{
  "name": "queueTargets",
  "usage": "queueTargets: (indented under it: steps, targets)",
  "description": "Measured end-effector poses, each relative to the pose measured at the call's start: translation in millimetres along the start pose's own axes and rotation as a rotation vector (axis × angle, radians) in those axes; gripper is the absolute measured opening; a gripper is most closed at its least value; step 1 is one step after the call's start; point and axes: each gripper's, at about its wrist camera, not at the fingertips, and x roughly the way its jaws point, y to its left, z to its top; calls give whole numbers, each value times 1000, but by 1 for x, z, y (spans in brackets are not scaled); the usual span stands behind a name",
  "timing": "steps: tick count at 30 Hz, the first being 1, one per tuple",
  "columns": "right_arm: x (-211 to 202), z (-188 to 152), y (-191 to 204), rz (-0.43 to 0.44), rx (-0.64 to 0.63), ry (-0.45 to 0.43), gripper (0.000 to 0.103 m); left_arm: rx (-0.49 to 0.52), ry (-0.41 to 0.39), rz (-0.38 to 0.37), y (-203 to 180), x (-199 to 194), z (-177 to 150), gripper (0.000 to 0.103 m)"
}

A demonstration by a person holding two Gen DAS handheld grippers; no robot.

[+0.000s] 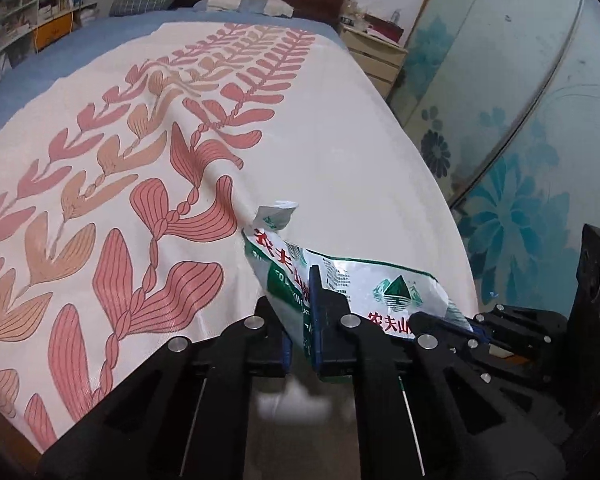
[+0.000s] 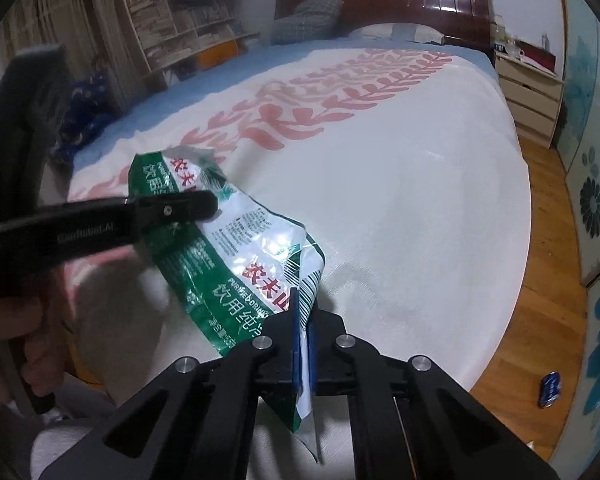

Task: Collect trash
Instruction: 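Grasp the green water-bottle label with the left tool while the right grasps its other end, then carry the green label over the red wastebasket and open both tools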

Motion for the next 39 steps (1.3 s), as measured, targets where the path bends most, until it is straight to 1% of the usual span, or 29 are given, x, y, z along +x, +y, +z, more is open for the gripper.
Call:
queueTargets:
  steps: [5, 8, 10, 13, 17, 19, 21, 23, 25, 27, 28, 30, 31, 32, 33, 34, 35, 36, 38, 39]
  targets:
    - [-13, -1, -5, 53, 43, -17, 4, 0, -15, 0, -1, -8, -2, 6]
    - [-20, -1, -6, 64, 54, -22, 4, -4, -30, -17, -2, -13, -1, 6]
    - [-26, 0, -6, 68, 56, -23, 4, -2, -38, -31, -5, -16, 0, 3]
    - [-41, 0, -5, 62, 50, -28, 4, 6, -55, -46, -13, -24, 0, 2]
    - [-80, -2, -9, 32, 49, -48, 4, 15, -78, -69, -34, -40, -2, 2]
    - [-104, -7, -13, 10, 50, -56, 4, 21, -90, -95, -55, -50, -4, 2]
    - [-133, -17, -23, -18, 64, -60, 4, 27, -80, -123, -75, -53, -6, 2]
    - [-172, -35, -39, -51, 87, -61, 4, 56, -58, -163, -110, -54, -11, 2]
    - [-203, -54, -54, -84, 106, -61, 4, 124, -31, -215, -156, -49, -21, 2]
    - [-233, -77, -75, -127, 148, -57, 4, 188, -5, -249, -193, -42, -33, 2]
    - [-248, -91, -87, -145, 175, -52, 4, 232, 11, -275, -221, -37, -42, 2]
    - [-278, -122, -111, -195, 221, -45, 4, 270, 50, -303, -250, -29, -55, 2]
    - [-287, -134, -120, -212, 244, -39, 4, 298, 86, -328, -271, -21, -66, 2]
    - [-295, -146, -130, -223, 271, -33, 4, 315, 108, -339, -284, -16, -73, 2]
    - [-308, -168, -144, -243, 315, -24, 4, 341, 142, -347, -300, -7, -83, 2]
    - [-311, -182, -152, -255, 336, -15, 4, 357, 168, -349, -309, -1, -90, 2]
    - [-315, -196, -160, -265, 360, -3, 4, 381, 210, -350, -322, 10, -100, 2]
    - [-317, -220, -172, -275, 403, 18, 4, 413, 261, -335, -335, 24, -111, 2]
    - [-311, -248, -187, -279, 445, 49, 4, 465, 318, -303, -350, 48, -129, 2]
    - [-301, -270, -198, -282, 475, 71, 4, 489, 353, -285, -356, 61, -137, 2]
